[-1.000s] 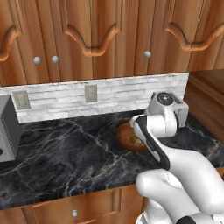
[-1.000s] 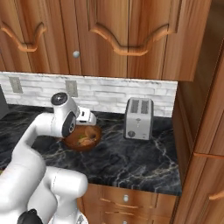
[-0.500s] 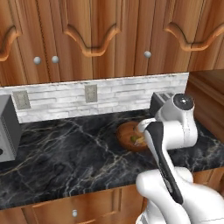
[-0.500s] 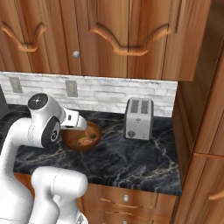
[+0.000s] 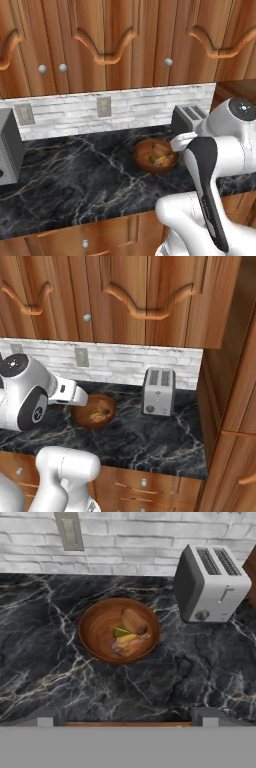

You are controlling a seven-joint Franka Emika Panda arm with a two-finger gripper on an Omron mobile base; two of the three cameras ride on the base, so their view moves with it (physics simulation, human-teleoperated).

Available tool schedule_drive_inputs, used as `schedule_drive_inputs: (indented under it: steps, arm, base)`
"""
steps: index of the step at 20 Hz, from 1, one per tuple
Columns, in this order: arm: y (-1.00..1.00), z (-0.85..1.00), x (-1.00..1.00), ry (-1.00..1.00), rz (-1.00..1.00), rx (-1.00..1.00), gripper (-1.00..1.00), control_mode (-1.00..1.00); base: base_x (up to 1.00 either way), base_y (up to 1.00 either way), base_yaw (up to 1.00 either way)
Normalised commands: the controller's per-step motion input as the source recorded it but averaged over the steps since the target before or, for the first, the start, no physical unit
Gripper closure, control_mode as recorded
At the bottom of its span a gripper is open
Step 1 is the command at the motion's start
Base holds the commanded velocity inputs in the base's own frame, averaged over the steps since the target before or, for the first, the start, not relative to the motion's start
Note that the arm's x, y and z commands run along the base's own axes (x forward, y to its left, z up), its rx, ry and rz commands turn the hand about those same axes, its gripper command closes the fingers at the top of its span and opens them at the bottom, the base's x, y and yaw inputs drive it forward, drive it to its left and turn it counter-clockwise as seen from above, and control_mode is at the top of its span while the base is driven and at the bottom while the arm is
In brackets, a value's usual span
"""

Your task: Take the kiwi, potato, and chicken drumstick from the freezer and place them in the bowl on the counter.

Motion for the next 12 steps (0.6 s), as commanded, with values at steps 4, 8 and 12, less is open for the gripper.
schedule_drive_inputs:
  steps: [4, 8, 12]
  arm:
    - [-0.16, 0.32, -0.64, 0.00, -0.06, 0.00, -1.00, -1.00]
    - [-0.12, 0.31, -0.50, 0.00, -0.06, 0.00, -1.00, -1.00]
    - [-0.01, 0.17, -0.09, 0.02, 0.00, 0.00, -1.00, -1.00]
  base:
    - [0.00, 0.00, 0.00]
    - [0.00, 0.00, 0.00]
    - [0.00, 0.00, 0.00]
